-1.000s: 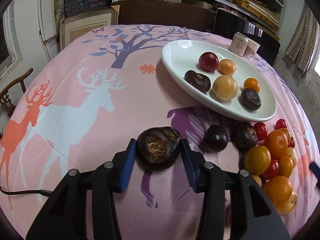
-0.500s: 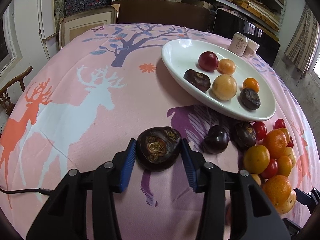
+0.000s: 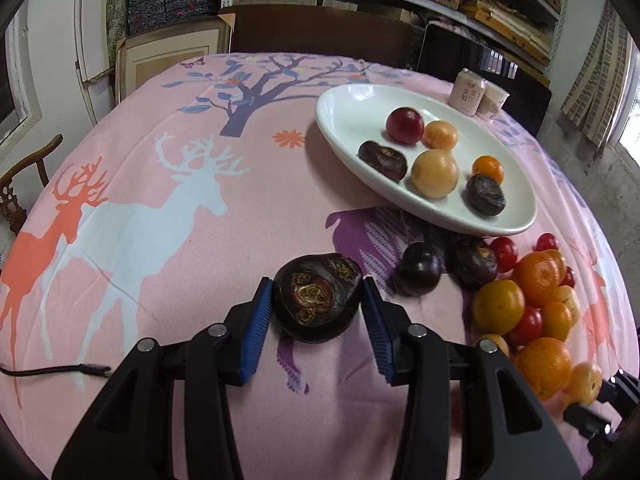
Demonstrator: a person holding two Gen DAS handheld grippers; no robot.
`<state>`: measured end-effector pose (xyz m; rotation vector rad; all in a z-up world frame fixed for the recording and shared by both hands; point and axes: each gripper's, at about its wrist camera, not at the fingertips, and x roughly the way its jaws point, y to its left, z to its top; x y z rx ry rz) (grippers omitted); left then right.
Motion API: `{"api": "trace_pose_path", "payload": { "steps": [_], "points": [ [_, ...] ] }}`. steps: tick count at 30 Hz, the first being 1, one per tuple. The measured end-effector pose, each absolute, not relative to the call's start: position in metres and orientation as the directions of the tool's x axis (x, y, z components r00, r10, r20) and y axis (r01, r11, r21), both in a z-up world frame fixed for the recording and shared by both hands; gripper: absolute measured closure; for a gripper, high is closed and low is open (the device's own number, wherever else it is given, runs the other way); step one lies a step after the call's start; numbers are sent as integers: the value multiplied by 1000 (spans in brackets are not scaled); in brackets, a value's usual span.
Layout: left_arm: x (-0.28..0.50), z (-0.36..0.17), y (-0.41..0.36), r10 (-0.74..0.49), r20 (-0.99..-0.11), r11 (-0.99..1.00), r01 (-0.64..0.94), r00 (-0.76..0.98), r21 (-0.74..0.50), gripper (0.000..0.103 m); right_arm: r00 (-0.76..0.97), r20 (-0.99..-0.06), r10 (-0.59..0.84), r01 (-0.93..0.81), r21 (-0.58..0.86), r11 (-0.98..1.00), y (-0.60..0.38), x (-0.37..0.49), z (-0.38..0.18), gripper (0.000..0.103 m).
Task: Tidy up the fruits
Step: 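Carry the passion fruit and striped pepino to the white plate and release both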
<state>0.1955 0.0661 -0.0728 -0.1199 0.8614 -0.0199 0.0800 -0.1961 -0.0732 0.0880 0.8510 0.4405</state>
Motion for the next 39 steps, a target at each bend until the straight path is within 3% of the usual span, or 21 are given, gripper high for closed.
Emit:
{"api": "trace_pose_path", "payload": {
  "steps": [6, 10, 16, 28, 31, 32, 33, 35, 38, 39],
  "points": [
    [198, -44, 63, -96, -710, 990, -7, 697, -141, 59, 635, -652, 414, -298, 288, 910, -229, 98, -46, 63],
    [225, -12, 51, -39, -674, 998, -6, 738, -64, 59, 694, -592, 409, -301, 278, 912, -234, 135, -7, 63],
    [275, 11, 44, -60, -655, 994, -12, 753, -105, 59, 739, -524, 424, -313, 290, 904, -221, 205, 29, 63],
    [355, -34, 43, -66, -734, 991, -43, 676, -128, 59, 714, -595, 369, -255, 269, 929, -197, 303, -12, 62],
    [361, -44, 44, -82, -743, 989, -37, 664, -142, 57, 698, -603, 385, -249, 300, 921, -199, 311, -30, 58],
    [362, -46, 44, -76, -744, 989, -43, 664, -138, 54, 698, -597, 397, -247, 319, 915, -200, 313, -35, 47],
    [362, -46, 44, -79, -742, 989, -39, 666, -140, 51, 702, -593, 394, -244, 319, 916, -201, 313, -37, 43],
    [359, -45, 42, -83, -737, 990, -31, 671, -141, 45, 719, -585, 376, -247, 290, 925, -201, 309, -36, 41],
    [350, -37, 37, -19, -710, 995, -58, 704, -84, 25, 731, -569, 377, -255, 285, 924, -202, 302, -31, 36],
    [346, -34, 35, 4, -695, 996, -62, 719, -59, 25, 734, -564, 379, -258, 284, 923, -202, 300, -30, 35]
  ]
}}
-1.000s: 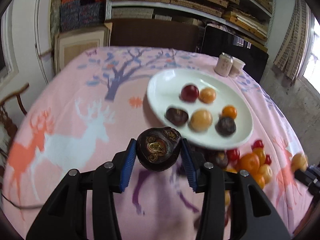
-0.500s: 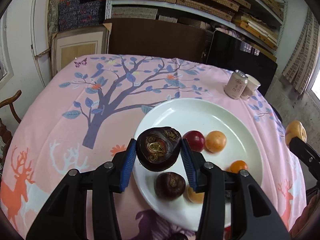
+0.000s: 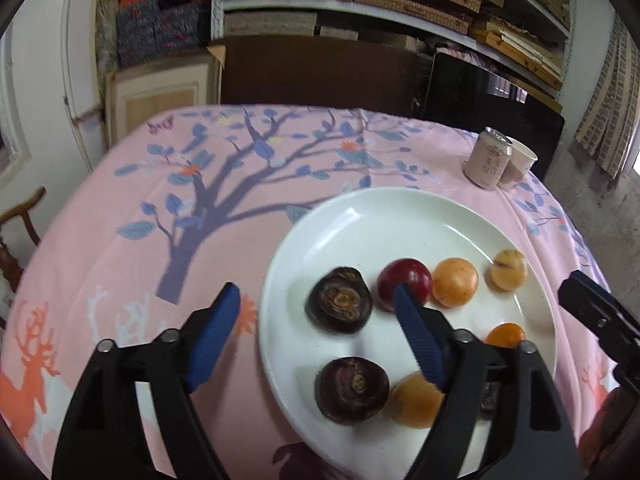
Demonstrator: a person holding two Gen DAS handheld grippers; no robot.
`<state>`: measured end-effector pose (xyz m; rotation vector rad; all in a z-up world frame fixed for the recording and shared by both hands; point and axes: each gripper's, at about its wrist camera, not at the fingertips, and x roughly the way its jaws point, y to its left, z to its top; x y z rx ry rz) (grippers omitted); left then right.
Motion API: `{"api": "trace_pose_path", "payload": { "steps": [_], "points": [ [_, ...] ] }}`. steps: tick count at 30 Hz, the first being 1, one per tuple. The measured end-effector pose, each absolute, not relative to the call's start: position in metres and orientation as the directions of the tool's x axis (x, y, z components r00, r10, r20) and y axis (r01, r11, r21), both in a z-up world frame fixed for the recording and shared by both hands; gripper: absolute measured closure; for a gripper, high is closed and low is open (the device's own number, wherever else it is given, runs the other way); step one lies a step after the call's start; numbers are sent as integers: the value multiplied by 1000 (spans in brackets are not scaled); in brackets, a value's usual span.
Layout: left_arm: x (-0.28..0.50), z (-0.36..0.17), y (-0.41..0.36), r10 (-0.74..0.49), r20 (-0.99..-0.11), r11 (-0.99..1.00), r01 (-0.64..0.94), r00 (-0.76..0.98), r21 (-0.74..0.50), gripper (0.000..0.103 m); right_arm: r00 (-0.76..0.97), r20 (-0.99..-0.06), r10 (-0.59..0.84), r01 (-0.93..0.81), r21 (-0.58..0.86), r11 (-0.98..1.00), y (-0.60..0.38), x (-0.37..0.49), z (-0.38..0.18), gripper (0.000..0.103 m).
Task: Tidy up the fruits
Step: 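Carry the passion fruit and striped pepino to the white plate and release both, then grasp the red plum with the left gripper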
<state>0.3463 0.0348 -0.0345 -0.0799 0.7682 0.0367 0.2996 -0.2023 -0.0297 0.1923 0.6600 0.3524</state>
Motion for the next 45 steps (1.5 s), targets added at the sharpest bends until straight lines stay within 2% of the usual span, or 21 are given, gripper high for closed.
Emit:
{"api": "trace_pose_path", "payload": {
  "steps": [12, 15, 18, 21, 25, 27, 29, 33, 37, 45],
  "points": [
    [307, -19, 21, 60, -640, 998, -50, 766, 34, 24, 748, -549, 373, -252, 284, 925, -206, 276, -26, 32],
    [290, -19, 19, 65, -630, 998, -46, 774, 45, 20, 764, -546, 344, -243, 251, 937, -208, 259, -28, 32],
    [269, -21, 15, 80, -620, 996, -39, 781, 79, 19, 802, -523, 289, -211, 205, 956, -216, 235, -26, 25],
    [251, -22, 14, 81, -613, 996, -39, 786, 82, 16, 815, -501, 290, -190, 242, 951, -229, 218, -27, 22],
    [220, -30, 23, 22, -654, 1000, -22, 756, 9, 14, 820, -500, 278, -148, 284, 947, -248, 185, -37, 21],
    [195, -36, 28, -50, -674, 998, 14, 737, -59, 14, 819, -505, 274, -131, 300, 945, -256, 172, -42, 20],
    [169, -42, 27, -114, -676, 993, 65, 728, -98, 14, 819, -497, 288, -112, 354, 929, -270, 159, -46, 12],
    [127, -50, 14, -194, -662, 980, 179, 724, -92, 14, 812, -485, 323, -98, 433, 896, -283, 151, -54, 11],
    [115, -55, 5, -219, -679, 971, 226, 701, -81, 14, 802, -492, 339, -77, 477, 876, -290, 156, -60, 11],
    [135, -77, 1, -199, -788, 972, 218, 583, -84, 14, 781, -510, 361, -78, 493, 867, -288, 160, -66, 11]
  ]
}}
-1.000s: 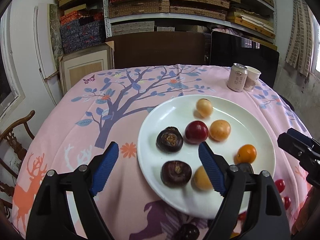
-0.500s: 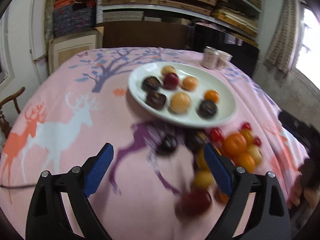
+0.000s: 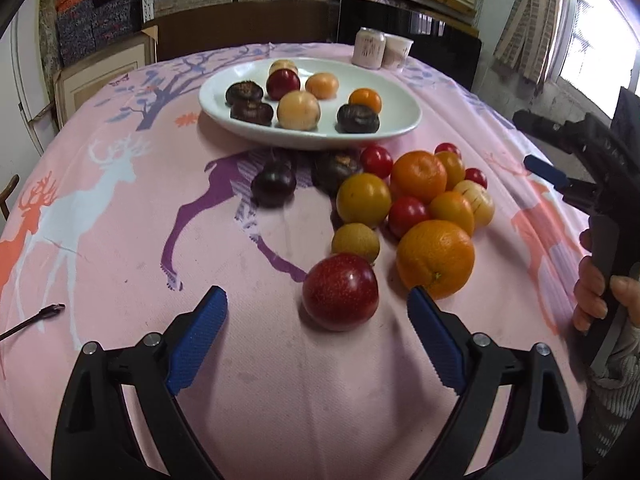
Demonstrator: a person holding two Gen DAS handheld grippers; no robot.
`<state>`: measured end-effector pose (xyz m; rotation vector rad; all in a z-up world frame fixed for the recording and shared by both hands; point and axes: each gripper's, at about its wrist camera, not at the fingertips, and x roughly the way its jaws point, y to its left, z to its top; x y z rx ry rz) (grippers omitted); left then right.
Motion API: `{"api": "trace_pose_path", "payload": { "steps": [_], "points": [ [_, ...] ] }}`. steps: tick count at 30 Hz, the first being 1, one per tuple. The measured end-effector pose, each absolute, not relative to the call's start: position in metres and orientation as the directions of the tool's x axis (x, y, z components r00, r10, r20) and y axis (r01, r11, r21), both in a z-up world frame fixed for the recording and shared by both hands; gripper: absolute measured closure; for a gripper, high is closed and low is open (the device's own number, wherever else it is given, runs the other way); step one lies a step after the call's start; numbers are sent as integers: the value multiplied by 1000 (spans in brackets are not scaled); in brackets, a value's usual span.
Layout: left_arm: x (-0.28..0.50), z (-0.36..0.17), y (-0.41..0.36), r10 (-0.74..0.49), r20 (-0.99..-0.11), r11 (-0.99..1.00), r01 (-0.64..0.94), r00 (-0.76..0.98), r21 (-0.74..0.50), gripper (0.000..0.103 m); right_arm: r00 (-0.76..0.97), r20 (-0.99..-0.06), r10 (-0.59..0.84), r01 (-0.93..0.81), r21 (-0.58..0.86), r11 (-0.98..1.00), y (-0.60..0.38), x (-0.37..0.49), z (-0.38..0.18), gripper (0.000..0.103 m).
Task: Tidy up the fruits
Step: 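Grasp the red plum with the left gripper, then carry the red plum to the plate while the right gripper carries a tangerine there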
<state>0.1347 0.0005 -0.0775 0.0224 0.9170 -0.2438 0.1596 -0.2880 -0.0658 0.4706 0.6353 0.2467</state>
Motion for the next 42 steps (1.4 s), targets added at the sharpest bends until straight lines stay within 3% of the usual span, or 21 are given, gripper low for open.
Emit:
{"api": "trace_pose_path", "payload": {
  "steps": [2, 6, 10, 17, 33, 42],
  "points": [
    [136, -78, 1, -203, -791, 971, 220, 577, -90, 15, 778, -512, 364, -83, 491, 868, -286, 160, -66, 11],
    [142, -83, 0, -217, -808, 968, 227, 548, -106, 32, 773, -520, 363, -87, 481, 872, -284, 161, -66, 11],
    [145, -81, 3, -243, -800, 964, 224, 548, -140, 36, 771, -525, 360, -85, 477, 875, -282, 162, -67, 11],
    [151, -80, 8, -333, -776, 940, 248, 536, -233, 65, 767, -533, 357, -93, 458, 884, -278, 162, -66, 11],
    [156, -73, 54, -196, -750, 970, 11, 631, -245, 66, 742, -531, 409, -221, 381, 898, -246, 104, -56, 11],
    [159, -75, 66, -159, -760, 968, -50, 630, -244, 66, 660, -639, 395, -323, 233, 917, -188, 77, -60, 11]
  ]
}}
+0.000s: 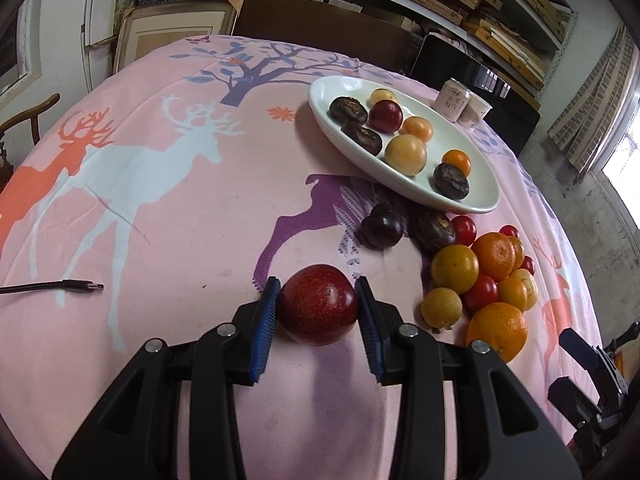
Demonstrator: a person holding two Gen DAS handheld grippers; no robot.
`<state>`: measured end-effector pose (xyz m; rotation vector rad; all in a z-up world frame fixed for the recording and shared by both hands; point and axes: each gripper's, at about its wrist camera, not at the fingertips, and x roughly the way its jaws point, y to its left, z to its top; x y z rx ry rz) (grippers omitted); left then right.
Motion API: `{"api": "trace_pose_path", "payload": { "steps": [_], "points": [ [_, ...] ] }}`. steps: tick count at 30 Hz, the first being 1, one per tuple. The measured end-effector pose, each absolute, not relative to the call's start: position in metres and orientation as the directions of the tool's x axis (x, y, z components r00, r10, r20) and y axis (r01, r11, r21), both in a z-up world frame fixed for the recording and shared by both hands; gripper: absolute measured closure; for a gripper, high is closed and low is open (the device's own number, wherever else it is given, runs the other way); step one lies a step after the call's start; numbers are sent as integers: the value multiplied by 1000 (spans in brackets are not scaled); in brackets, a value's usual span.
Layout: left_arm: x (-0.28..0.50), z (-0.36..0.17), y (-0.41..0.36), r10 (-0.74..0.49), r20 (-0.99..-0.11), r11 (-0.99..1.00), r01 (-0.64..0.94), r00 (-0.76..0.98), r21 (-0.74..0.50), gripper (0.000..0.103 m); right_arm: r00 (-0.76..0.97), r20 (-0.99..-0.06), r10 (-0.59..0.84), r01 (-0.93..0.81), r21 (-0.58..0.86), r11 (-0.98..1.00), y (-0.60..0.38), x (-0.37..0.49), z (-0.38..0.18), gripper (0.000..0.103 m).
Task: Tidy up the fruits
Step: 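Carry the red plum to the plate while the right gripper carries a tangerine there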
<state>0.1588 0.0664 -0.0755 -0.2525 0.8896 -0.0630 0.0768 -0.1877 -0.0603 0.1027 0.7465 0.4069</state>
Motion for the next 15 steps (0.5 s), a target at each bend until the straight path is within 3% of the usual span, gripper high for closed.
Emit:
{"api": "trace_pose_path", "payload": {
  "steps": [6, 10, 13, 15],
  "points": [
    [159, -78, 66, -160, -766, 969, -50, 622, -243, 65, 610, -654, 448, -381, 253, 889, -162, 82, -58, 13],
    [160, -78, 65, -160, -768, 969, -49, 620, -241, 65, 562, -701, 439, -375, 257, 891, -147, 95, -67, 34],
    [160, -78, 65, -160, -768, 969, -48, 620, -241, 65, 570, -710, 412, -347, 247, 905, -143, 102, -70, 36],
    [160, -78, 65, -160, -768, 969, -48, 620, -241, 65, 583, -708, 398, -330, 241, 913, -143, 109, -70, 45]
  ]
}}
